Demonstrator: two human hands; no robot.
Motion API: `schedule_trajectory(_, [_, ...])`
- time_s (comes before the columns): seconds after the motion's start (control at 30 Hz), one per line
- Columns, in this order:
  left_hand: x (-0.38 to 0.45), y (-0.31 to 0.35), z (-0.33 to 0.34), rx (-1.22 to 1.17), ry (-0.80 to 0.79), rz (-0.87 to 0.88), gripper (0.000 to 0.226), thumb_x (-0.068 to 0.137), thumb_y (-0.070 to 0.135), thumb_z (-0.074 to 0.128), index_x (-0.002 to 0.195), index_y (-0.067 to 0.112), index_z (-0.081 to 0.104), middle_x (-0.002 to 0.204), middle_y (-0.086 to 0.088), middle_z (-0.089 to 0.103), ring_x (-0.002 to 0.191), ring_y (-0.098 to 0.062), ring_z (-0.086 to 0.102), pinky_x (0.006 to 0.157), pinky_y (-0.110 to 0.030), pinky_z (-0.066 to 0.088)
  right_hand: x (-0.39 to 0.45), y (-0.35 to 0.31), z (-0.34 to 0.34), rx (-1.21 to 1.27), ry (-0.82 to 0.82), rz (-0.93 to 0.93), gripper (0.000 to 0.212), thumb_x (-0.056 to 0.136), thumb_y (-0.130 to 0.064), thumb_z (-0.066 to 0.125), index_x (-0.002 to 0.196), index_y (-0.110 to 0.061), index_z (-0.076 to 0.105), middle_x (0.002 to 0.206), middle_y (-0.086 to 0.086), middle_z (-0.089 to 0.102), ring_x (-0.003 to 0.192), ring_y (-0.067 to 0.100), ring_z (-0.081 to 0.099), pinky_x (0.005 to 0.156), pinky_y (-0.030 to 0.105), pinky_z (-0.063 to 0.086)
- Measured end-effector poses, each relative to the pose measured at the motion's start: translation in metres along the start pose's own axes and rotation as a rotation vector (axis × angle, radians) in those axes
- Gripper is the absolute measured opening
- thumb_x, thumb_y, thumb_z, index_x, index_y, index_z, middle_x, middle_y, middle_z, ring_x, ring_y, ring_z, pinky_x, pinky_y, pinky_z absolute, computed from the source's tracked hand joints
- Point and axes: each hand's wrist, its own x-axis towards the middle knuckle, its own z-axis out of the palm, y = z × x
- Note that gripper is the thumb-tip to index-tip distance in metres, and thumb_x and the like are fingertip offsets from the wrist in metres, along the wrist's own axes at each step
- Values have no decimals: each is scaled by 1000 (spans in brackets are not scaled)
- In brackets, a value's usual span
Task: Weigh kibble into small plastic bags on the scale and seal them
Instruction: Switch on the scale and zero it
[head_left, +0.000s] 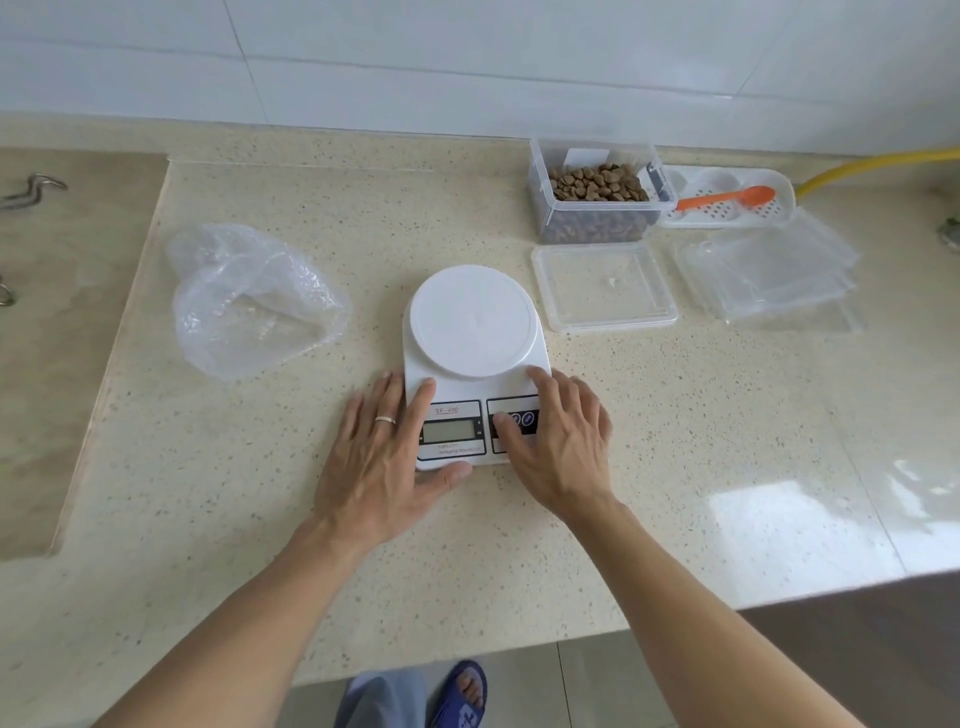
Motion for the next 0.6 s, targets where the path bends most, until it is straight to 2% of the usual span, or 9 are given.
schedule_trajectory(0.2, [1,0,0,21,-9,-6,97,83,82,27,153,16,12,156,-20,24,147,-31,17,120,-49,13,1,0,1,36,-9,49,67,89,-66,46,146,-35,31,160,-4,27,149,22,11,120,50,8])
schedule_trajectory(0.37, [1,-1,1,-2,13,-38,111,79,85,29,153,5,9,157,-18,25,147,-27,20,120,-45,15,-6,20,0,-60,-45,-81,72,90,-66,8,155,-36,13,164,-5,18,151,17,6,122,45,4])
schedule_trajectory(0.6, [2,0,2,18,28,-39,111,78,84,29,152,3,13,155,-18,29,145,-27,24,119,-45,18,-7,35,3,-155,-3,-152,65,98,-58,5,156,-31,13,161,-4,26,150,18,13,121,45,10])
